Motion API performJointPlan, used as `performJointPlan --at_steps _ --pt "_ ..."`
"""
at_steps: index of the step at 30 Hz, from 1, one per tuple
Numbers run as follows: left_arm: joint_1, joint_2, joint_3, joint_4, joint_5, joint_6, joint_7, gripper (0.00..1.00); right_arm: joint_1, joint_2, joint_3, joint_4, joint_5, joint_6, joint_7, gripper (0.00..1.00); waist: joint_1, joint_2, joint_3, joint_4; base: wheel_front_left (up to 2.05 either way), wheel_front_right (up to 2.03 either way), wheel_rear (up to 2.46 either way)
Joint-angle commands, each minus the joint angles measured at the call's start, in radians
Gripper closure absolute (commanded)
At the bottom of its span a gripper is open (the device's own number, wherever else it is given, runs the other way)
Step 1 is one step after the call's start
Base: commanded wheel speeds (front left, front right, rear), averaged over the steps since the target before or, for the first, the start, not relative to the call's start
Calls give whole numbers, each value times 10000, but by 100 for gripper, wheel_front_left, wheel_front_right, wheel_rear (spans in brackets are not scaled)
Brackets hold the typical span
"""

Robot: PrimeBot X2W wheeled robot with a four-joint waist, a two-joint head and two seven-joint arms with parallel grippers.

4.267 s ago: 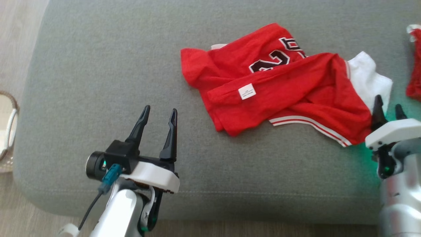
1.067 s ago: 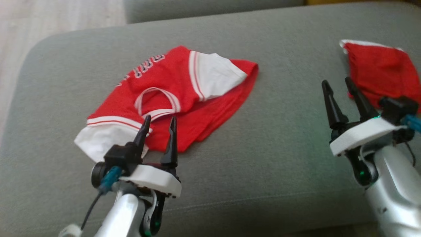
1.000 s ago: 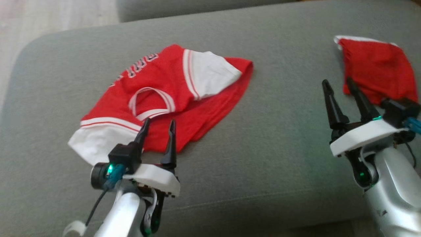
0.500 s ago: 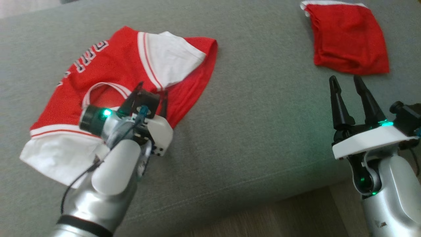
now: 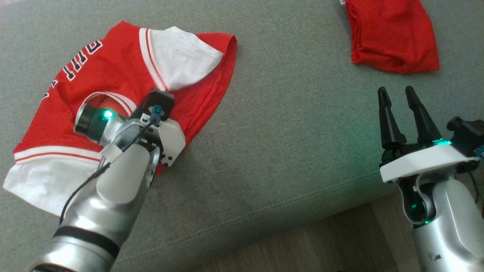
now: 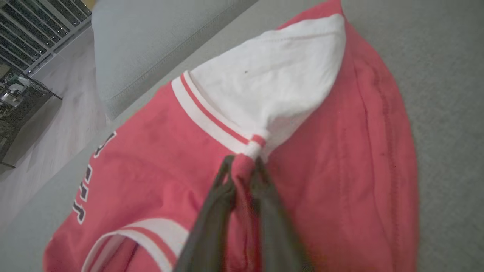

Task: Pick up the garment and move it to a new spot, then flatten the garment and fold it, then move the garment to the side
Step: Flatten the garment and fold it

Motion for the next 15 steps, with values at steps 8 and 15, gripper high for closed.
performJointPlan --at_steps 8,15 --pt "-1174 480 844 -645 -564 78 -1002 100 -114 137 233 26 -75 -2 -180 0 0 0 -399 71 0 0 0" --pt "-3628 1459 400 -1668 -245 -1662 95 100 -594 389 438 425 14 -2 -326 0 0 0 -679 -333 0 0 0"
